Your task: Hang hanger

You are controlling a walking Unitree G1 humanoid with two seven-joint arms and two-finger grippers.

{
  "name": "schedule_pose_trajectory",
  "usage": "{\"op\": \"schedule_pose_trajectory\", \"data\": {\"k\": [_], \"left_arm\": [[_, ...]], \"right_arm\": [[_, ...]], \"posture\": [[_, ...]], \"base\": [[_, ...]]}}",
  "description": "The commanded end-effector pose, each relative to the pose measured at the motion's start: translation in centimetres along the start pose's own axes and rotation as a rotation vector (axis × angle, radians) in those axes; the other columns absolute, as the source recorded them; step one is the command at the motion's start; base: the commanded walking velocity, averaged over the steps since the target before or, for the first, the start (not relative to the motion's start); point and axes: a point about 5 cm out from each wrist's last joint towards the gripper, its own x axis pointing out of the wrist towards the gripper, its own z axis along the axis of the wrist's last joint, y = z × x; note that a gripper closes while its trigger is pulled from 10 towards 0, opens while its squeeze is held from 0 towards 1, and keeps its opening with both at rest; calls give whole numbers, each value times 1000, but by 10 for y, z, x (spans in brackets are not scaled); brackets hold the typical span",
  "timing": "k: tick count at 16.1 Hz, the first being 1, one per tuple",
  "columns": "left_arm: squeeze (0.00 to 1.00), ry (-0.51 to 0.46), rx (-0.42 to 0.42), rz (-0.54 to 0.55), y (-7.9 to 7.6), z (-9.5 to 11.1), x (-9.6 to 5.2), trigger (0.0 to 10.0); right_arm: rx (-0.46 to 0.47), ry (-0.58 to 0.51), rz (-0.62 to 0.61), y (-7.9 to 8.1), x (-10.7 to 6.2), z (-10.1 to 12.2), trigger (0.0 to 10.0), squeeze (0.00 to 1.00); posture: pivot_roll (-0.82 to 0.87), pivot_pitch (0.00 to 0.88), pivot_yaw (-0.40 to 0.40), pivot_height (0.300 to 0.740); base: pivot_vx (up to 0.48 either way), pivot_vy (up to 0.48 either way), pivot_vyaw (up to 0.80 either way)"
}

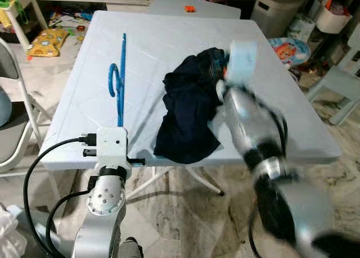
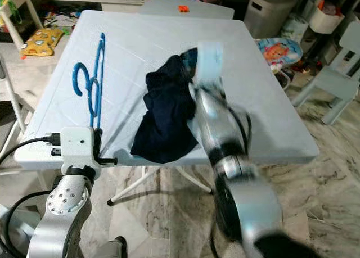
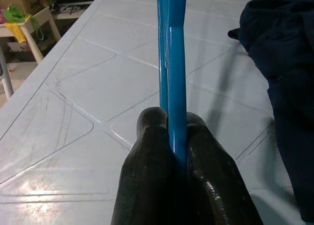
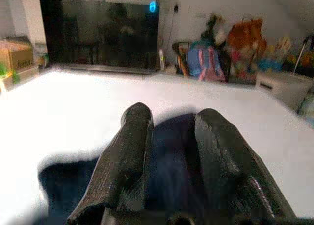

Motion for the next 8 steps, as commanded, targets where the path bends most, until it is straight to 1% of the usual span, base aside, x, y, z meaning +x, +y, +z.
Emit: {"op": "schedule_pose_trajectory", "data": {"k": [1, 2, 3, 4, 5, 8], "left_arm": [[0, 6, 5, -28, -5, -4, -1, 10000], [0, 4, 12, -38, -5, -6, -1, 10000], [0, 6, 20, -53, -5, -10, -2, 10000], [0, 12, 17, -69, -6, -15, -2, 10000], [0, 11, 6, -88, -8, -18, -3, 10000], [0, 7, -8, -110, -10, -21, -2, 10000]], "right_arm": [[-32, -24, -35, -17, -3, 4, 2980, 0], [-21, -21, -38, -26, -10, -2, 78, 0], [-25, -9, -39, -35, -18, -9, 2667, 0], [-37, 2, -44, -43, -27, -15, 10000, 67], [-15, 16, -38, -49, -37, -21, 10000, 1000], [-8, 16, -19, -50, -58, -26, 10000, 1000]], "posture": [[197, 135, -87, 740], [188, 133, -83, 740], [173, 128, -76, 740], [164, 127, -72, 740], [151, 123, -68, 740], [129, 116, -63, 740]], "base": [[0, 0, 0], [0, 0, 0], [0, 0, 0], [0, 0, 0], [0, 0, 0], [0, 0, 0]]}}
